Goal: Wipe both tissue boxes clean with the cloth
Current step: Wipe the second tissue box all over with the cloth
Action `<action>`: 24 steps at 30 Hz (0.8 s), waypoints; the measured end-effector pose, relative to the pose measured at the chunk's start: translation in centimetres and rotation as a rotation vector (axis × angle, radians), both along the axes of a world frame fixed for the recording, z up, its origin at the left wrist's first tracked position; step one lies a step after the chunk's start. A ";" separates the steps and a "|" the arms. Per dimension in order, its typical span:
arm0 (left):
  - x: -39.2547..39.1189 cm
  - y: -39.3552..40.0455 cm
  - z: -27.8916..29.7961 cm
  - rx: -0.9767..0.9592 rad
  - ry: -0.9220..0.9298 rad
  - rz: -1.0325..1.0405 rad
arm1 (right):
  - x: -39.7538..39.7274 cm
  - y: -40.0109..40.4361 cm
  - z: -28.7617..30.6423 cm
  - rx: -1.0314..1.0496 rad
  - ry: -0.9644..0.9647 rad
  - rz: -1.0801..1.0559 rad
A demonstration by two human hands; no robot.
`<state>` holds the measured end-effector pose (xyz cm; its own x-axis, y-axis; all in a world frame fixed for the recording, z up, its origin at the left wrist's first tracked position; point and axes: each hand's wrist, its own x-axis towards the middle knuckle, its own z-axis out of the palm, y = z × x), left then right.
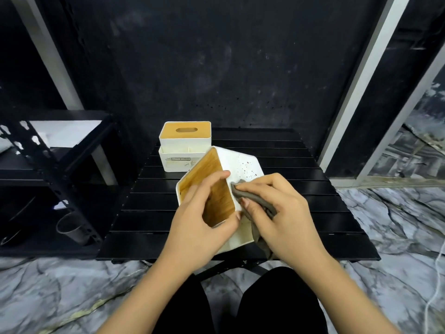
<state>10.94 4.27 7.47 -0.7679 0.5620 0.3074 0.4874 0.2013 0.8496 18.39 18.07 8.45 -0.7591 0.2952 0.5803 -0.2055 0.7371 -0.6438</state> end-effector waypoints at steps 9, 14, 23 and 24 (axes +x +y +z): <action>0.0 -0.3 0.1 0.121 -0.171 -0.013 | 0.7 1.9 -2.5 -0.021 -0.048 -0.115; -0.1 -0.4 0.0 0.127 -0.150 -0.015 | 1.5 1.2 -3.2 -0.015 -0.020 -0.149; 0.3 -0.8 -0.1 0.110 -0.113 -0.009 | 2.5 -1.3 -3.3 0.060 0.056 -0.195; 0.5 -0.8 -0.2 0.107 -0.103 -0.015 | 2.4 -1.4 -3.0 0.086 0.068 -0.172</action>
